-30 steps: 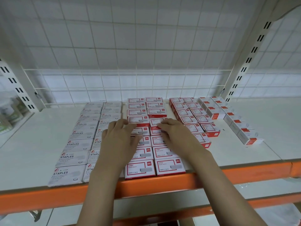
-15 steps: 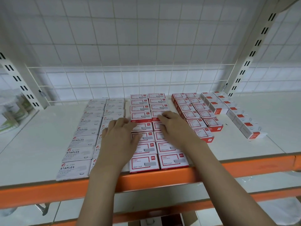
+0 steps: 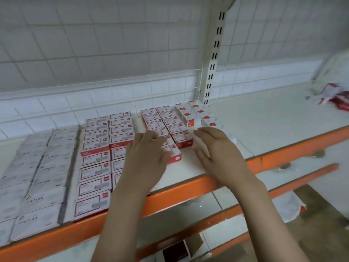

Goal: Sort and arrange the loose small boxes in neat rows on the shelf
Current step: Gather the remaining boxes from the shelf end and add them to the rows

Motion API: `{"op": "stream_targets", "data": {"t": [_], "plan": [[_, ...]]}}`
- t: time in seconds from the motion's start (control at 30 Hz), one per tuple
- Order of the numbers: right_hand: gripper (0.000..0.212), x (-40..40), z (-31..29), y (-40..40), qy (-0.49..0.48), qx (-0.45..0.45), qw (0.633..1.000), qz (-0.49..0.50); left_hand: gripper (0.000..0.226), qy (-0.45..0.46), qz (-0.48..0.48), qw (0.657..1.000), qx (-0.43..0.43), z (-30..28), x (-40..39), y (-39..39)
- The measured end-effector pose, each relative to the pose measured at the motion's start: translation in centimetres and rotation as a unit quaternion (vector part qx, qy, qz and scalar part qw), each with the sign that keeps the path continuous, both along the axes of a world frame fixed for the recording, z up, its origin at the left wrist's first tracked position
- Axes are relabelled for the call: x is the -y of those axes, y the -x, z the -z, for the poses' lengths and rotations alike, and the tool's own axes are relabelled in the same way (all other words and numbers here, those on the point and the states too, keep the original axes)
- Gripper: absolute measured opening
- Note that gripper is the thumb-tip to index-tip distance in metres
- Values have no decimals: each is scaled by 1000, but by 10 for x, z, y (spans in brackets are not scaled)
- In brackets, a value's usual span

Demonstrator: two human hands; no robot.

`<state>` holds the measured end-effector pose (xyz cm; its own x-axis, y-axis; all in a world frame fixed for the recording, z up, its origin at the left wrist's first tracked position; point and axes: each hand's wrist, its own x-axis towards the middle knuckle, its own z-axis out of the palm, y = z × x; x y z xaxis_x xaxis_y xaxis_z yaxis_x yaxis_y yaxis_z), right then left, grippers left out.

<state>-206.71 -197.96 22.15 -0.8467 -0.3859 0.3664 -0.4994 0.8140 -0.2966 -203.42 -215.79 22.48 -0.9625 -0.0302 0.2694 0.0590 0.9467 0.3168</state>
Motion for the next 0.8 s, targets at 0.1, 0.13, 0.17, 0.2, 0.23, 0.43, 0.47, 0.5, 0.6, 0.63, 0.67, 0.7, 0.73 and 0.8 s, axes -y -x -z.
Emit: {"op": "stream_targets", "data": {"t": [0.1,0.13,0.17,0.2,0.23,0.43,0.47,0.5,0.6,0.63,0.67,0.7,0.73,0.8], "plan": [[40,-60,3,4,22,-9,999,43,40,-4,44,999,0,0,-62,18],[39,-83,5,4,28,-8,998,56,41,-5,58,998,1,1,-86,23],[40,-107,7,4,31,-4,997,66,42,-7,73,997,2,3,-110,27],[40,-131,9,4,33,0,997,76,43,-8,90,996,2,5,-135,31],[41,-156,10,3,36,4,996,87,44,-9,106,994,5,7,-160,34],[38,-293,11,-3,44,18,986,162,45,-11,168,985,31,12,-295,49],[38,-309,10,-3,46,19,984,168,43,-8,173,984,36,13,-312,51],[39,-324,11,-2,49,19,984,173,42,-3,177,983,39,13,-327,53],[39,-357,15,3,58,19,981,186,42,9,188,981,39,16,-360,61],[39,-366,17,5,60,18,980,189,42,12,190,981,41,16,-368,64],[39,-373,19,8,63,20,979,192,43,15,190,981,44,17,-375,68],[39,-379,22,11,66,22,979,193,43,18,188,981,49,17,-381,72],[38,-385,24,15,68,25,978,195,42,18,186,981,51,18,-387,77],[39,-396,28,26,74,35,977,200,41,15,186,981,46,19,-397,90]]}}
